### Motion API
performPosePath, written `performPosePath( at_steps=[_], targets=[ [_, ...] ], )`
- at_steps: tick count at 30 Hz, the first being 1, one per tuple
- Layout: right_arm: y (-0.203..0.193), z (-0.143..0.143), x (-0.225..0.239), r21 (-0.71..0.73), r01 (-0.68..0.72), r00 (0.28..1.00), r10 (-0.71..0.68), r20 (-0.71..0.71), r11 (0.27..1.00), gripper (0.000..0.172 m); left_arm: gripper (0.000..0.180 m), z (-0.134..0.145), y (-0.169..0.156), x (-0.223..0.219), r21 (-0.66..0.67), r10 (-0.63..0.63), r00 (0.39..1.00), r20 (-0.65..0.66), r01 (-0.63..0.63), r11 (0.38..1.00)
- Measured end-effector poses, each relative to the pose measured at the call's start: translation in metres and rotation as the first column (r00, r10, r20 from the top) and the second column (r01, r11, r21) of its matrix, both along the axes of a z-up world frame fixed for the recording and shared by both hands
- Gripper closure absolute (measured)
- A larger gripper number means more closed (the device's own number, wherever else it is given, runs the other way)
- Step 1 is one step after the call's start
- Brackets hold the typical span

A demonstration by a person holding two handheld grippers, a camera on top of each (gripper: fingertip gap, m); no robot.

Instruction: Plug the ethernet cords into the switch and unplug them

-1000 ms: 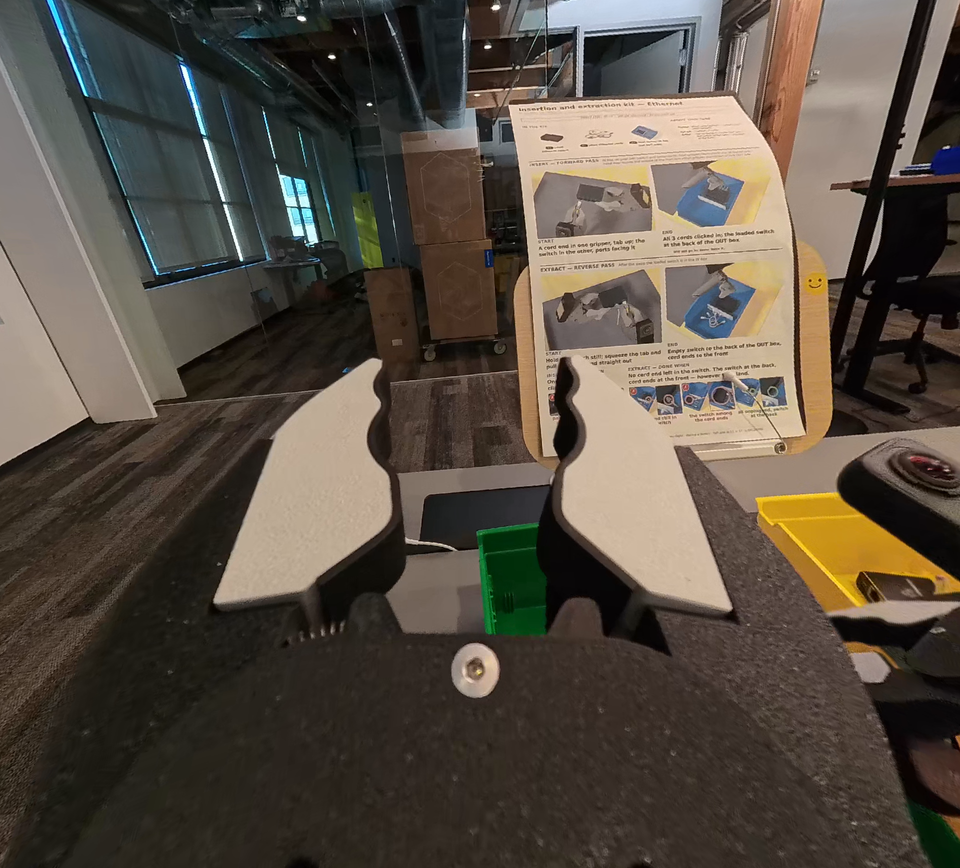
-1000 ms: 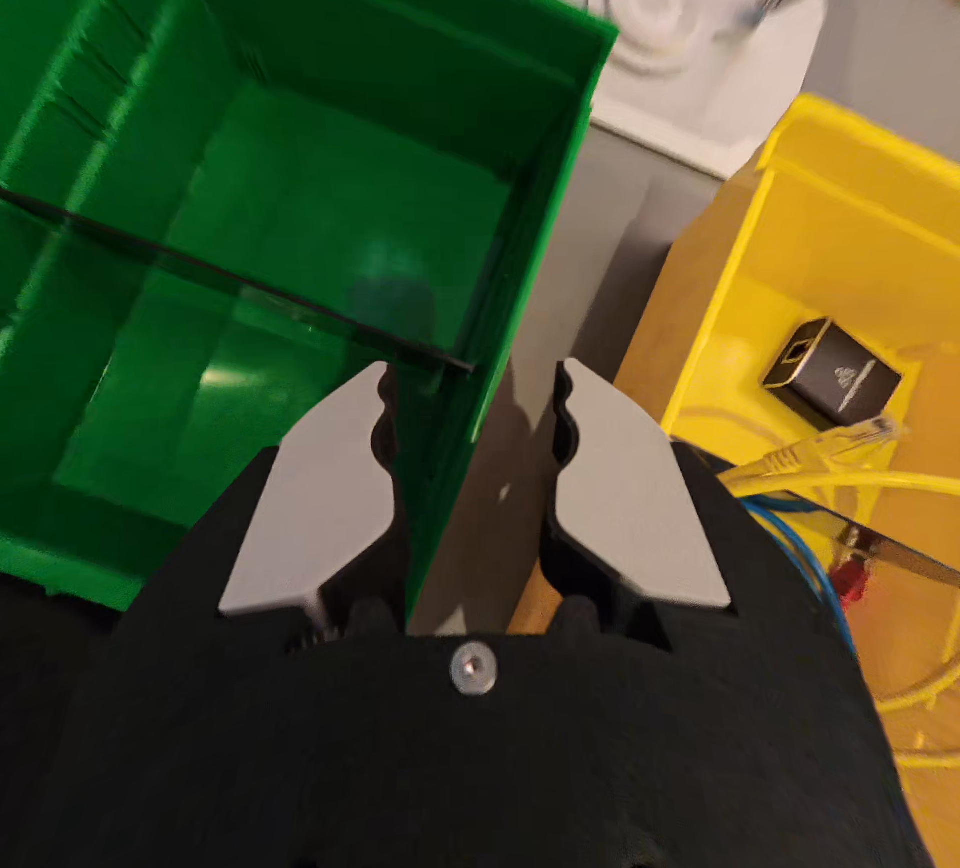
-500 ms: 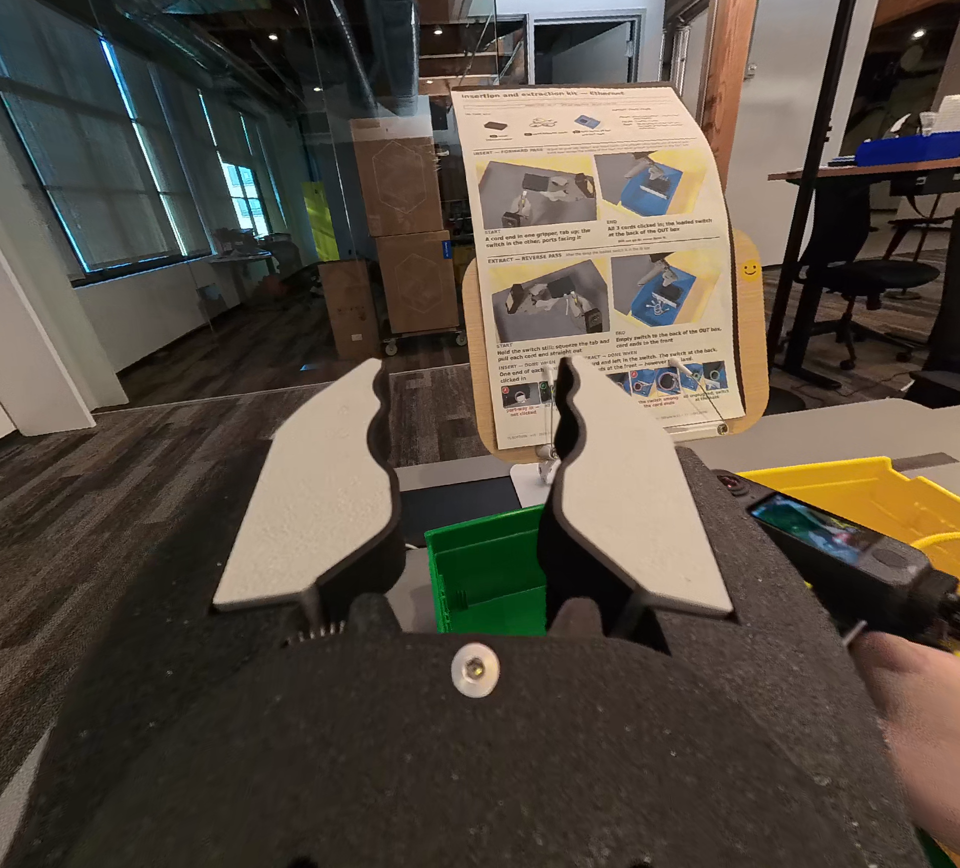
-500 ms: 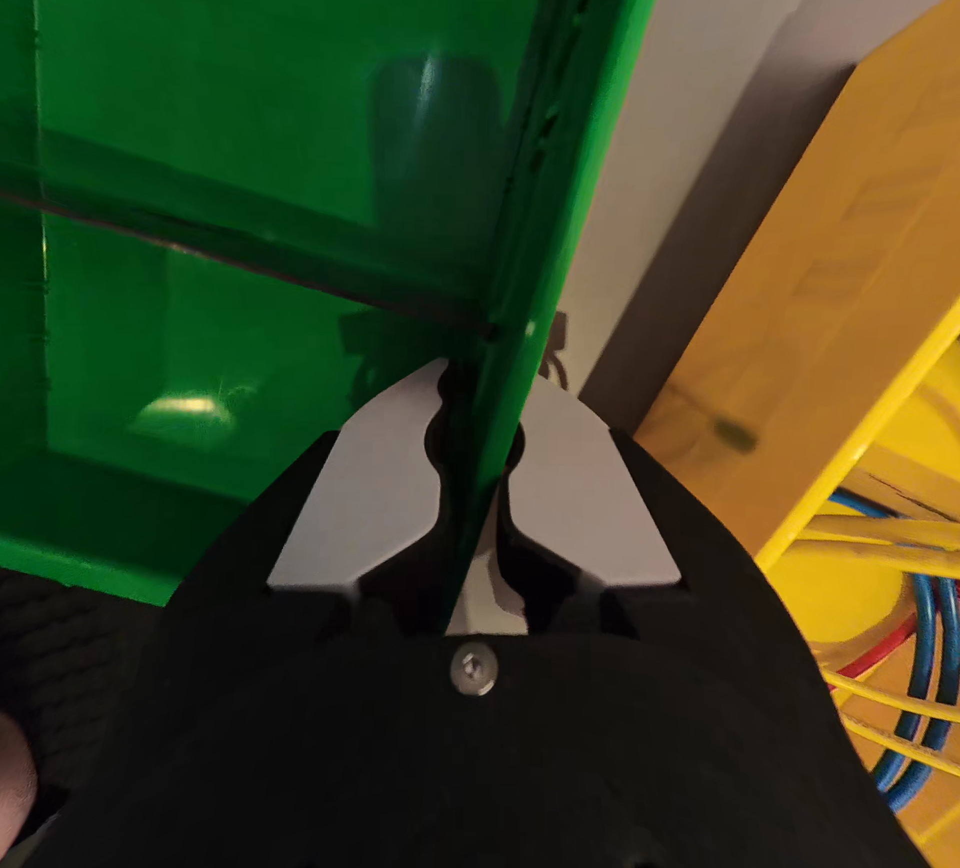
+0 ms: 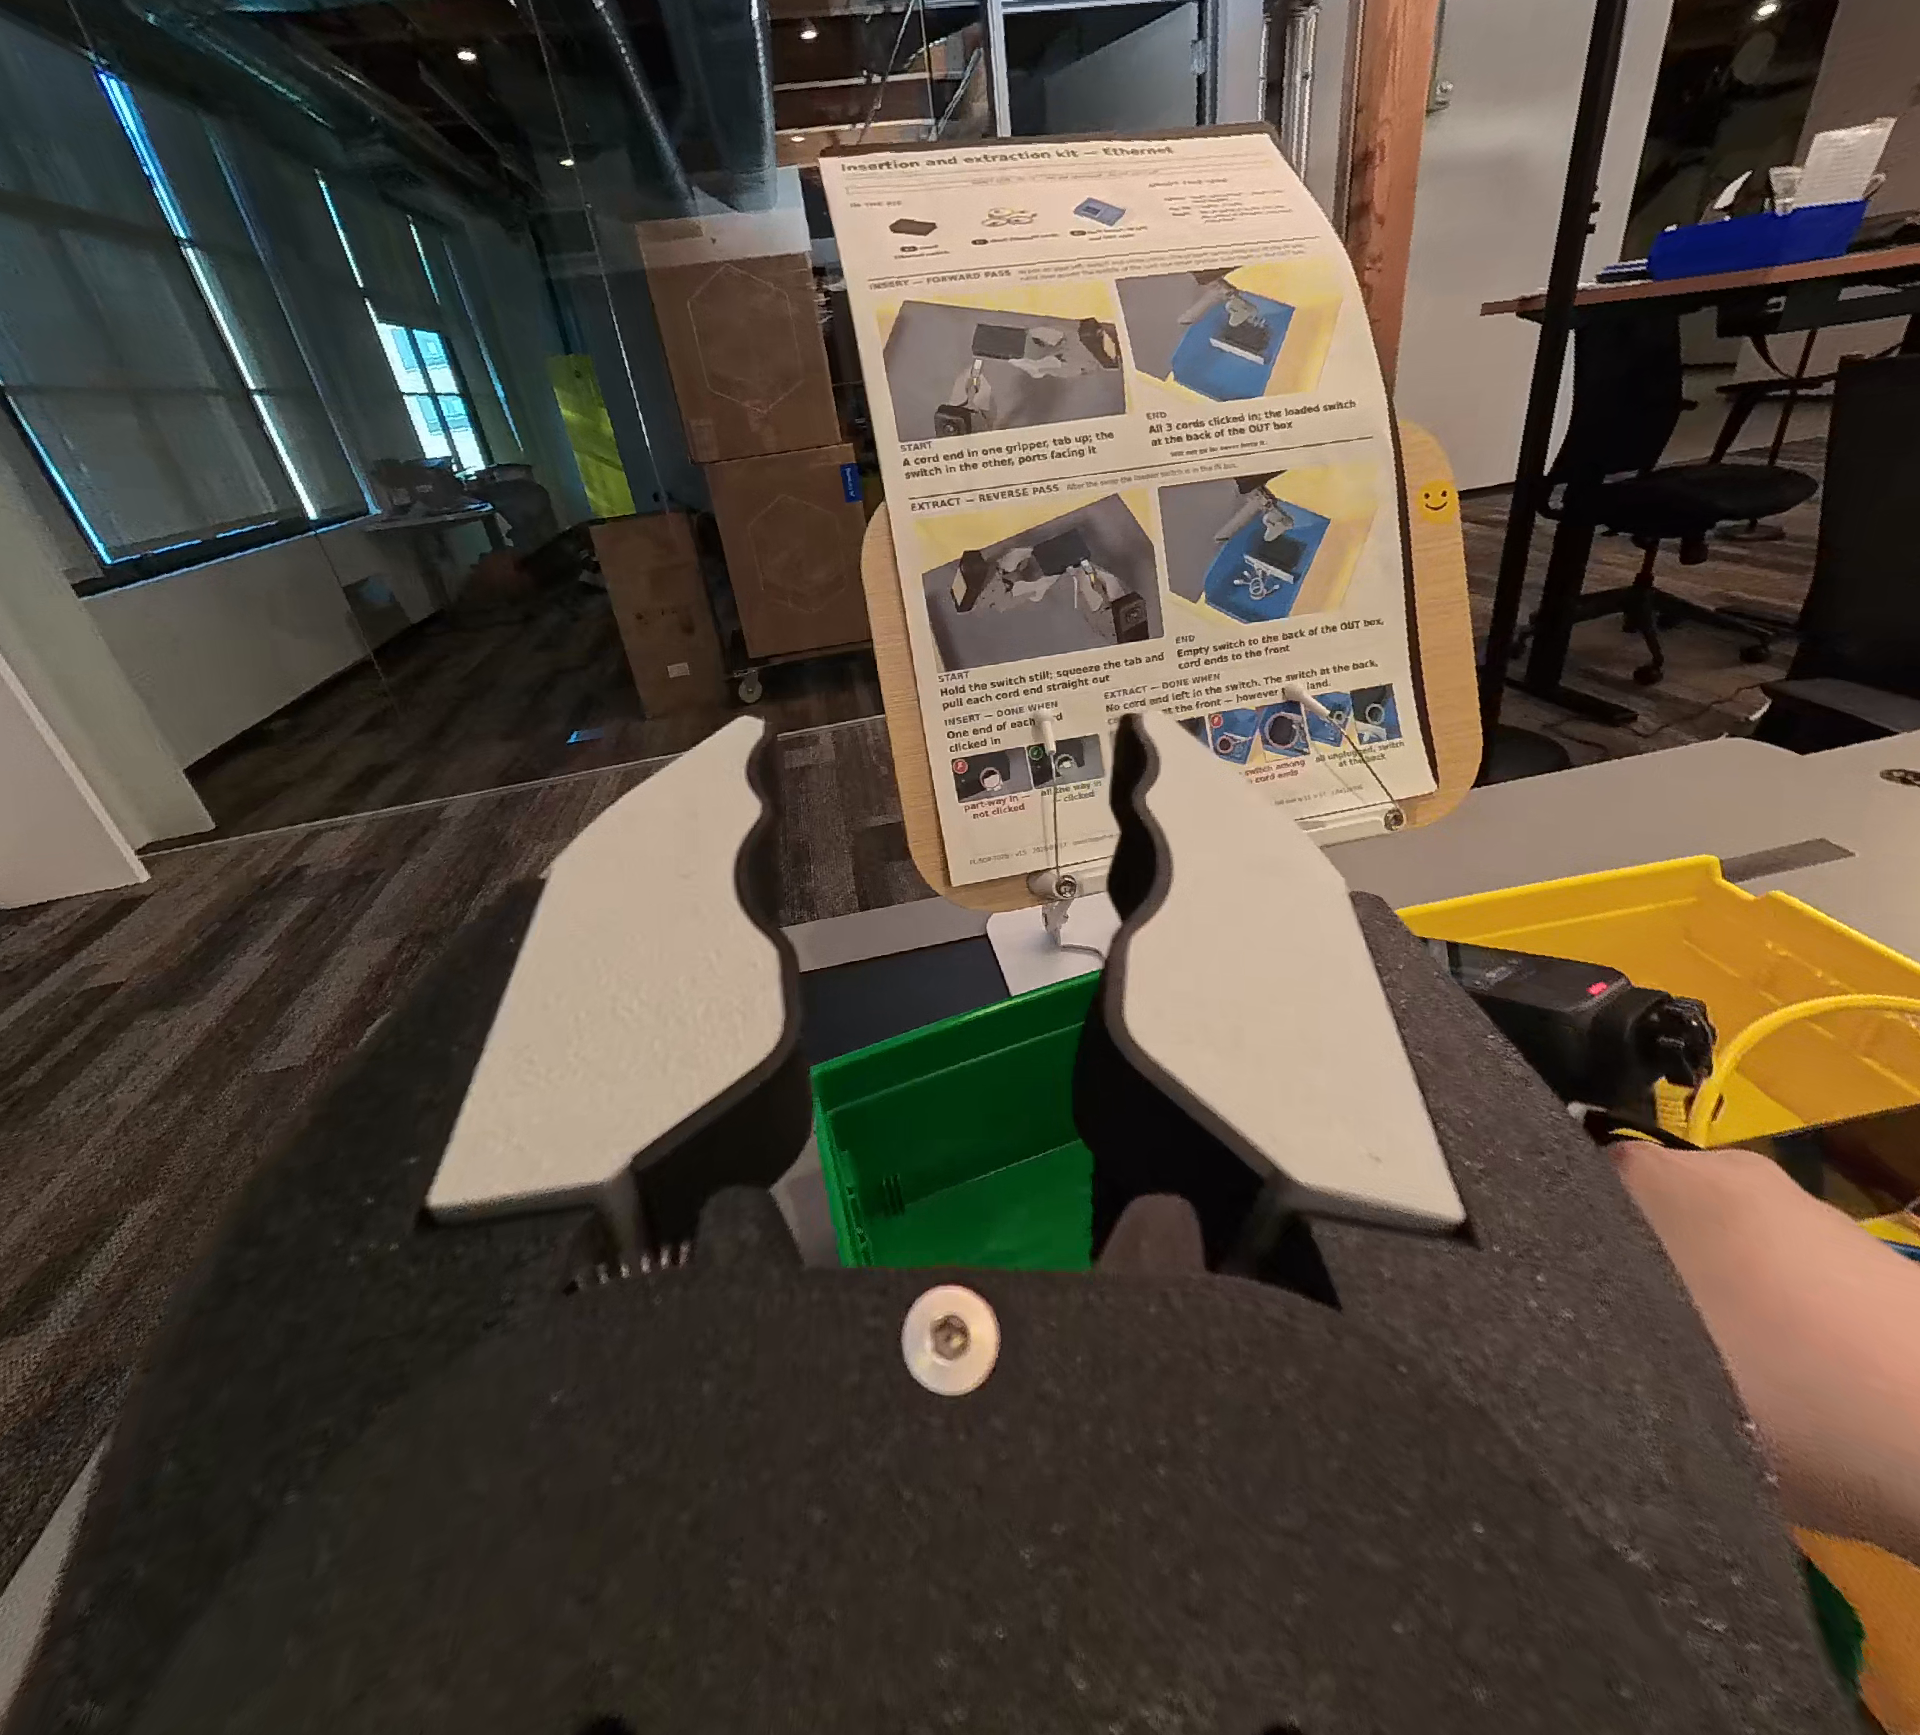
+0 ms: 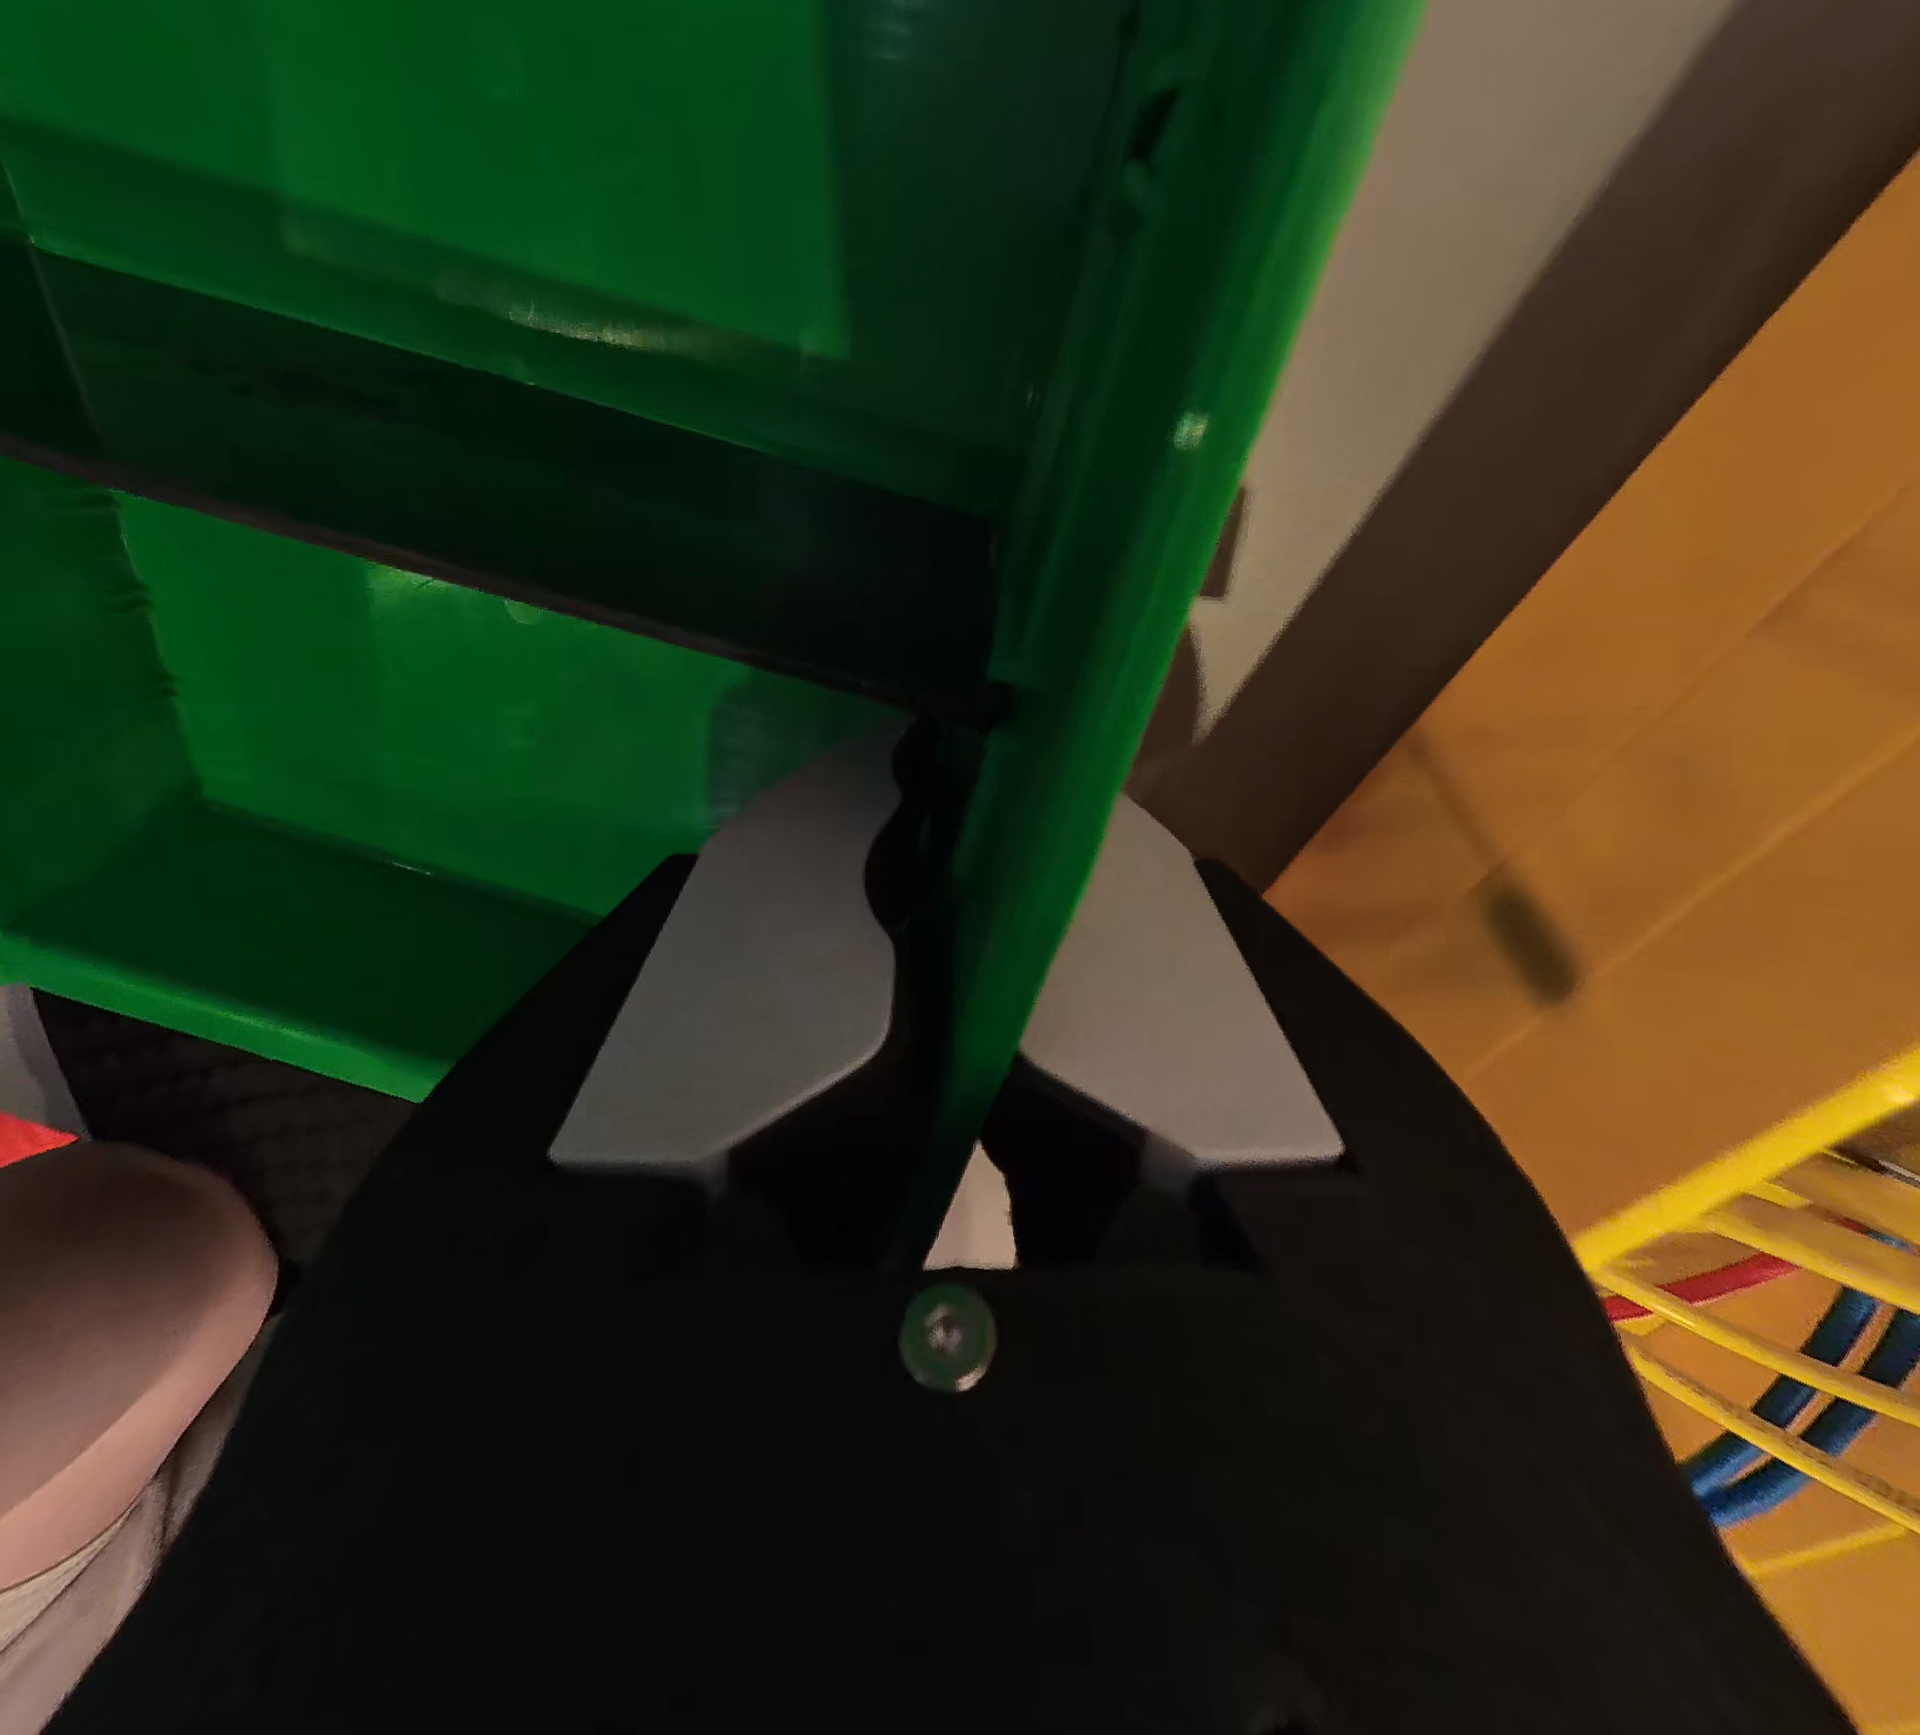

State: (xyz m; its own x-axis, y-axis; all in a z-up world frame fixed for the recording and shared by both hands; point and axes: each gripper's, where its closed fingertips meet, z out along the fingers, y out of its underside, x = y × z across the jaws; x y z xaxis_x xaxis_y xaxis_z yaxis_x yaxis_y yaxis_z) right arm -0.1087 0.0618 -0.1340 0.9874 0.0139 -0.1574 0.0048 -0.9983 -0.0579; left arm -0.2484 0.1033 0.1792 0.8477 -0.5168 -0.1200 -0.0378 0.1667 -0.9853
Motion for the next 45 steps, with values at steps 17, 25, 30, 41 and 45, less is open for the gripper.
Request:
performPosePath(
  at_steps=[17,25,30,41,45],
  targets=[
    [-0.062,0.16,0.106,0.028,-0.081,0.996,0.082,-0.032,0.996,0.165,0.118,0.056,-0.121,0.003,0.081,-0.408,0.904,0.129,0.4,0.913],
    [-0.173,0.188,0.294,0.131,0.217,0.975,-0.221,0.015,0.967,0.166,0.118,-0.016,-0.098,0.084,-0.25,-0.587,0.808,0.05,0.579,0.776],
    [-0.243,0.149,0.393,0.118,0.415,0.906,-0.421,0.039,0.902,0.165,0.135,-0.118,-0.065,0.154,-0.547,-0.637,0.771,0.0,0.533,0.645],
    [-0.277,0.021,0.457,-0.001,0.458,0.889,-0.458,-0.031,0.889,0.166,0.15,-0.213,-0.057,0.204,-0.861,-0.688,0.721,0.085,0.4,0.313],
    [-0.264,0.007,0.457,0.01,0.422,0.906,-0.421,-0.045,0.907,0.166,0.145,-0.211,-0.063,0.22,-0.878,-0.724,0.688,0.04,0.371,0.303]
  ],
)
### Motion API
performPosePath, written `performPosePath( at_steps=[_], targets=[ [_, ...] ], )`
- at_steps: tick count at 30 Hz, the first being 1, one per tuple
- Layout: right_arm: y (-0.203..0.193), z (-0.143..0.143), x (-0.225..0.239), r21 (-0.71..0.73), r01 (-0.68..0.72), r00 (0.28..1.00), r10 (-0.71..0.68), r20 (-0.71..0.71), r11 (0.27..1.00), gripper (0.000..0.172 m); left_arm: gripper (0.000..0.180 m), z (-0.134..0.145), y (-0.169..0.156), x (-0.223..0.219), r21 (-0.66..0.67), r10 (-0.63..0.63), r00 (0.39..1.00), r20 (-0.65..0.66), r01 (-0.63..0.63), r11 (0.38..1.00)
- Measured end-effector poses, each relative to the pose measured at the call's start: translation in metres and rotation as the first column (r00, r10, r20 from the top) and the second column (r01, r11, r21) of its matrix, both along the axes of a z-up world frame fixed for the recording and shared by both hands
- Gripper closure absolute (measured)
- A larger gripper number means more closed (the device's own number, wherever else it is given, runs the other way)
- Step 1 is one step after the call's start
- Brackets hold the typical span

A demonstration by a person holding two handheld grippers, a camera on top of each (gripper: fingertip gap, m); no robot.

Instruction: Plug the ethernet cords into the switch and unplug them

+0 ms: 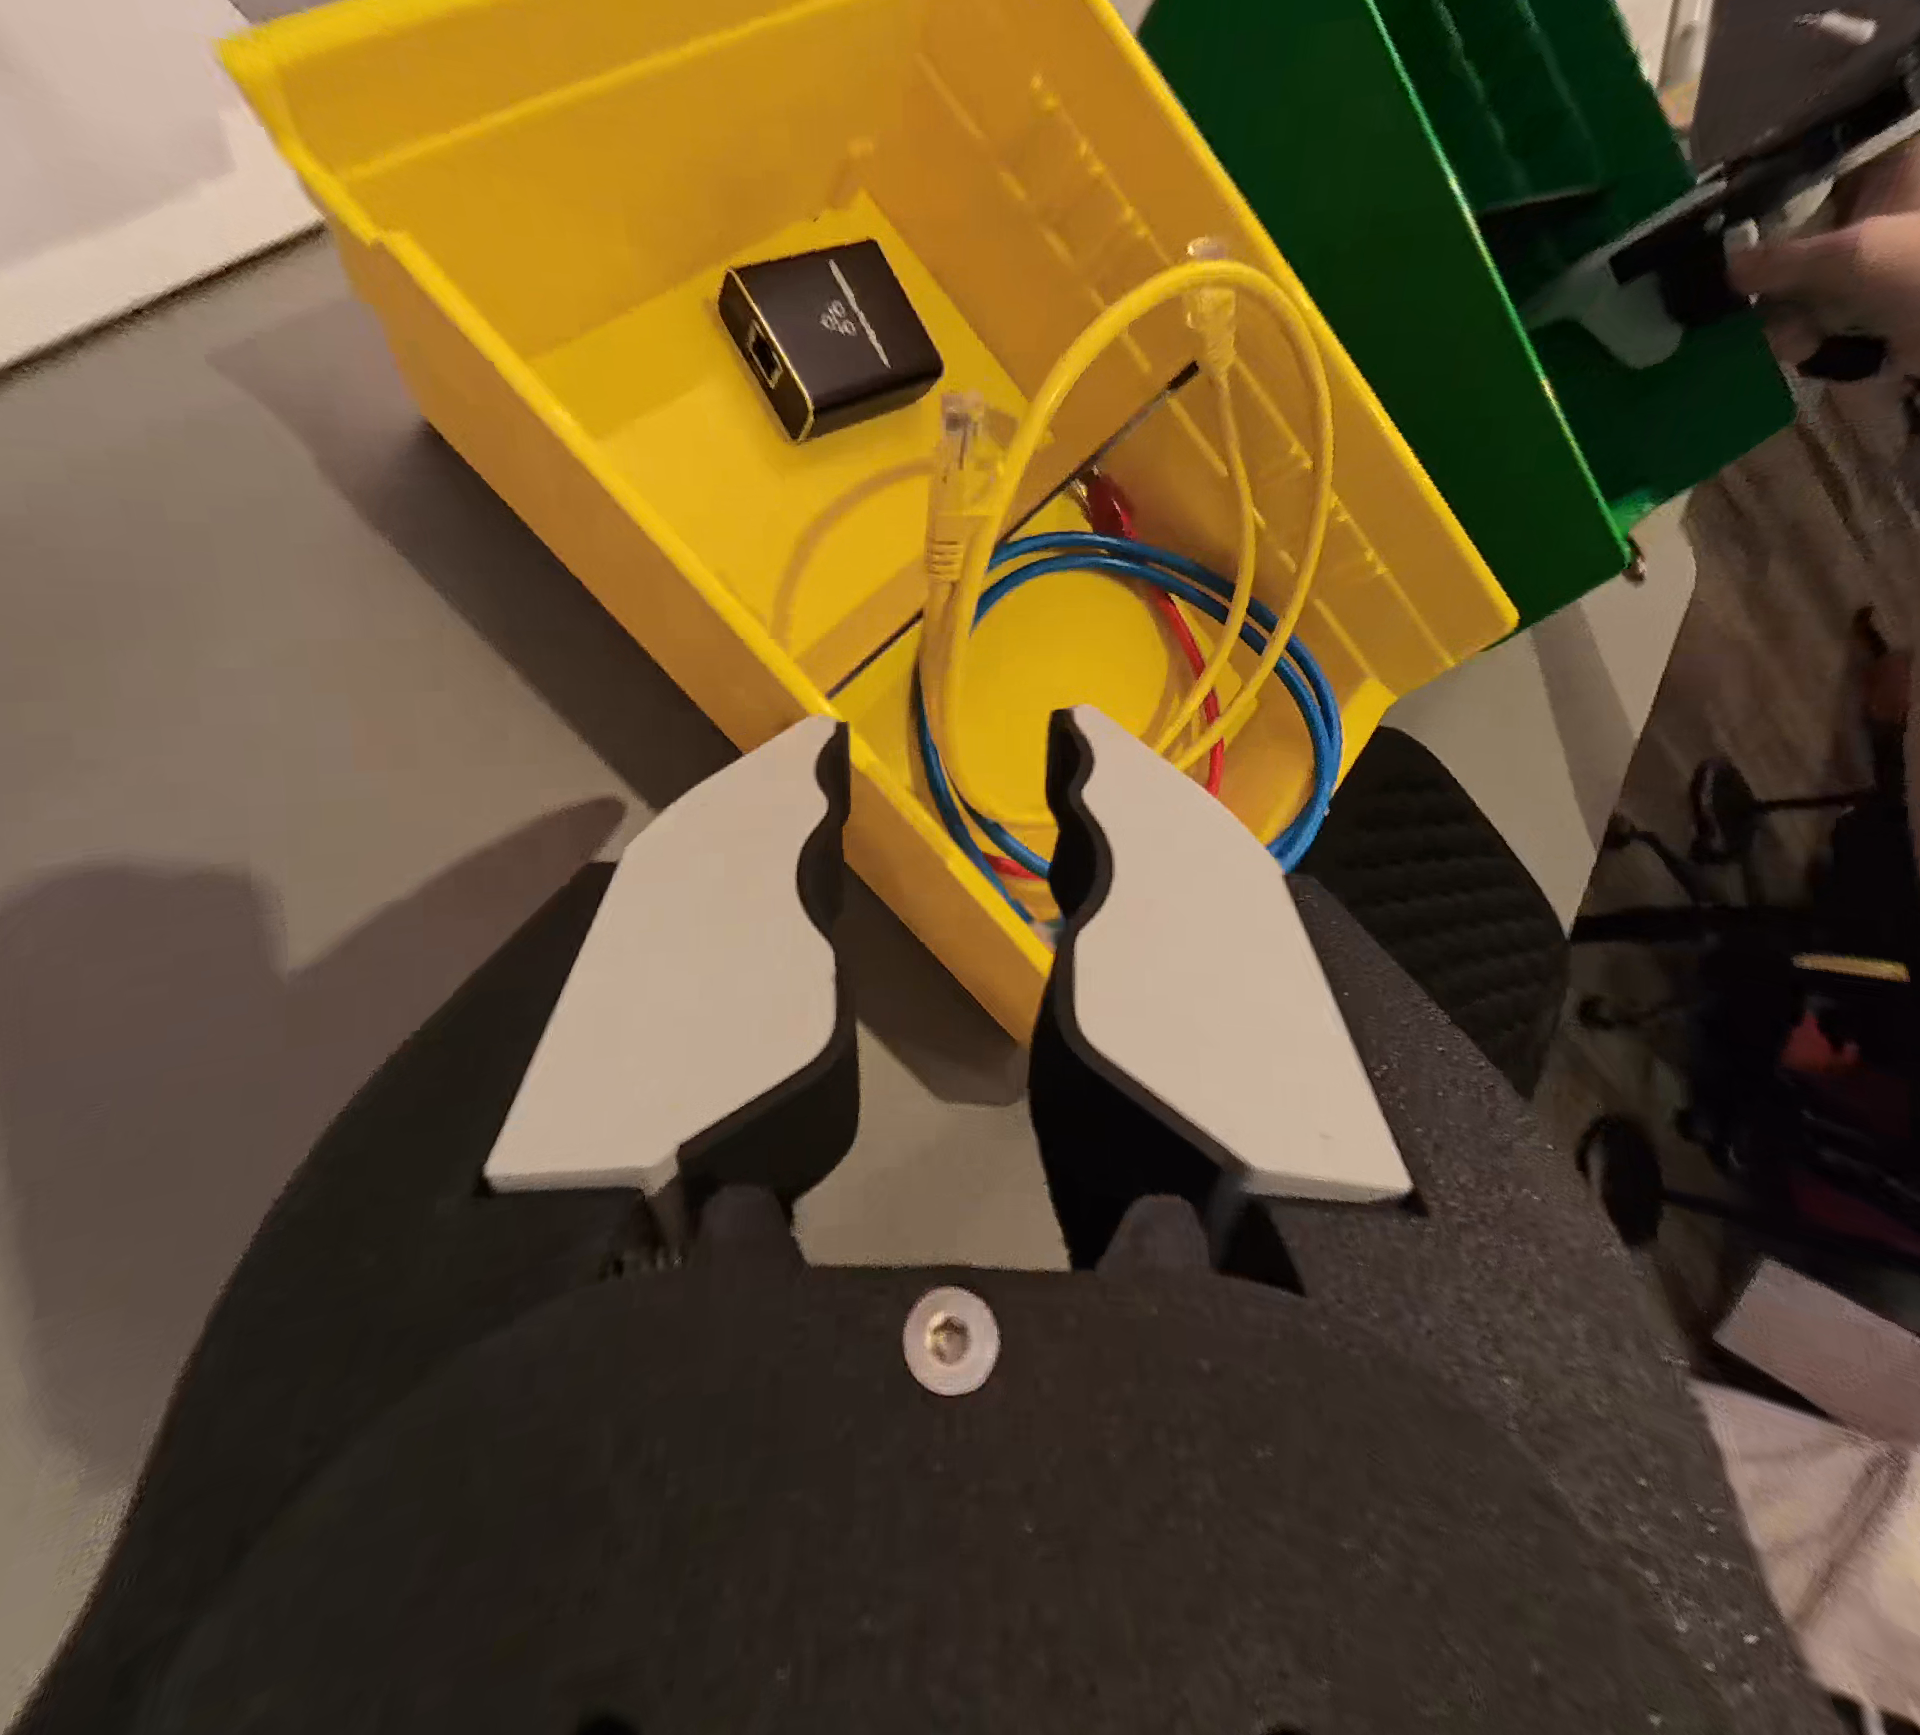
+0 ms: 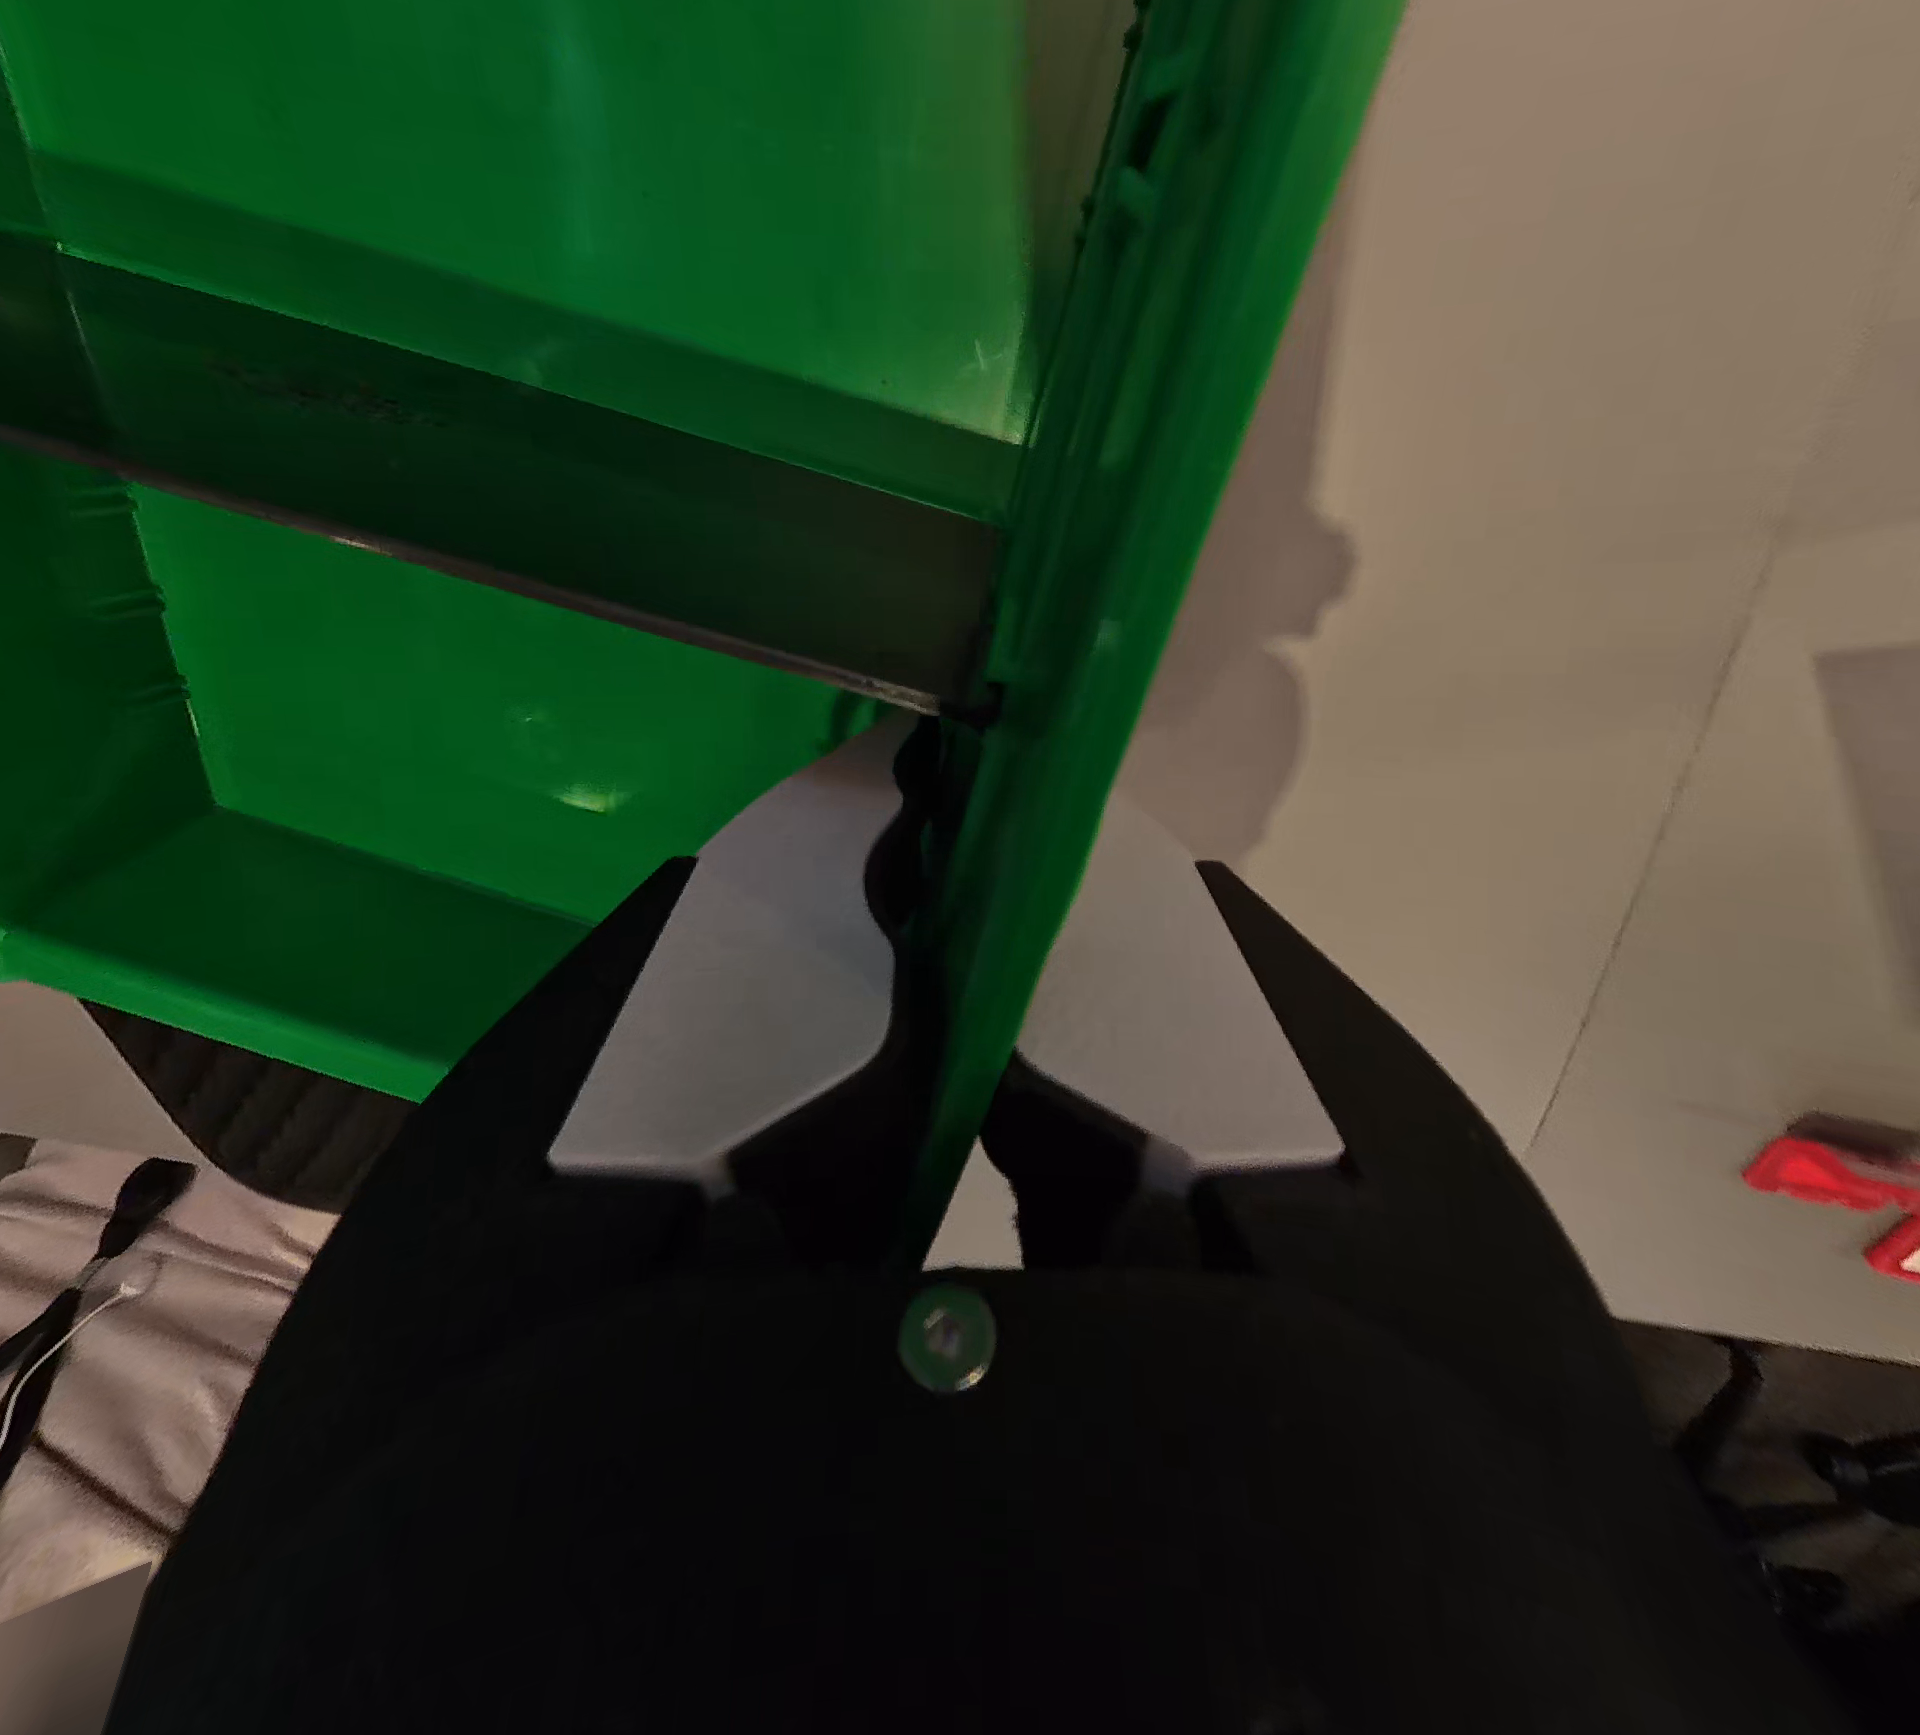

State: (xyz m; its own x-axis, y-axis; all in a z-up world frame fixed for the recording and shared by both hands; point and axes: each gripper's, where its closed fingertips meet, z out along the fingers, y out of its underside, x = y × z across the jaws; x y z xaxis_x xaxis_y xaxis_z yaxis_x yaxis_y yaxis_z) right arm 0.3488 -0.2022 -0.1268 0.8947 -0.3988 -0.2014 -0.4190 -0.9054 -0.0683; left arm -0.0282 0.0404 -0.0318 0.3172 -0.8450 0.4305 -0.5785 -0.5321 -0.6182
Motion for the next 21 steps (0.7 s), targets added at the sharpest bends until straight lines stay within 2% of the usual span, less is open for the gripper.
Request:
performPosePath(
  at_steps=[3,5,7,9,10,13,17,19,21],
  targets=[
    [0.006,-0.006,0.0,0.003,-0.018,1.0,0.018,0.0,1.0,0.166,0.144,-0.014,-0.007,0.001,-0.057,-0.02,0.988,-0.15,0.012,0.998],
    [0.008,-0.009,0.001,-0.01,-0.022,1.0,0.022,0.015,1.0,0.165,0.144,-0.019,-0.001,-0.004,-0.03,-0.001,0.965,-0.261,-0.007,1.0],
    [0.009,-0.013,0.0,-0.026,-0.021,0.999,0.021,0.026,0.999,0.165,0.143,-0.026,-0.004,-0.01,-0.064,-0.011,0.927,-0.376,-0.014,0.998],
    [0.013,-0.015,-0.002,-0.013,-0.014,1.0,0.015,0.019,1.0,0.165,0.141,-0.037,-0.003,-0.02,-0.057,-0.01,0.863,-0.506,-0.022,0.998],
    [0.014,-0.016,-0.004,-0.008,-0.012,1.0,0.012,0.018,1.0,0.166,0.135,-0.041,-0.003,-0.023,-0.057,-0.014,0.833,-0.553,-0.021,0.998],
    [0.017,-0.016,-0.009,-0.006,0.001,1.0,-0.001,0.022,1.0,0.166,0.139,-0.047,-0.005,-0.022,-0.082,-0.02,0.783,-0.622,-0.04,0.996],
    [0.018,-0.015,-0.017,-0.002,0.029,0.999,-0.029,0.035,1.0,0.166,0.142,-0.061,-0.009,-0.021,-0.081,-0.069,0.718,-0.692,0.018,0.997],
    [0.019,-0.014,-0.022,0.003,0.051,0.997,-0.051,0.056,0.999,0.166,0.157,-0.063,-0.015,-0.013,-0.096,-0.079,0.738,-0.67,0.019,0.995],
    [0.019,-0.014,-0.029,0.009,0.063,0.996,-0.064,0.06,0.998,0.166,0.156,-0.063,-0.01,-0.014,-0.069,-0.062,0.742,-0.668,0.022,0.997]
  ],
)
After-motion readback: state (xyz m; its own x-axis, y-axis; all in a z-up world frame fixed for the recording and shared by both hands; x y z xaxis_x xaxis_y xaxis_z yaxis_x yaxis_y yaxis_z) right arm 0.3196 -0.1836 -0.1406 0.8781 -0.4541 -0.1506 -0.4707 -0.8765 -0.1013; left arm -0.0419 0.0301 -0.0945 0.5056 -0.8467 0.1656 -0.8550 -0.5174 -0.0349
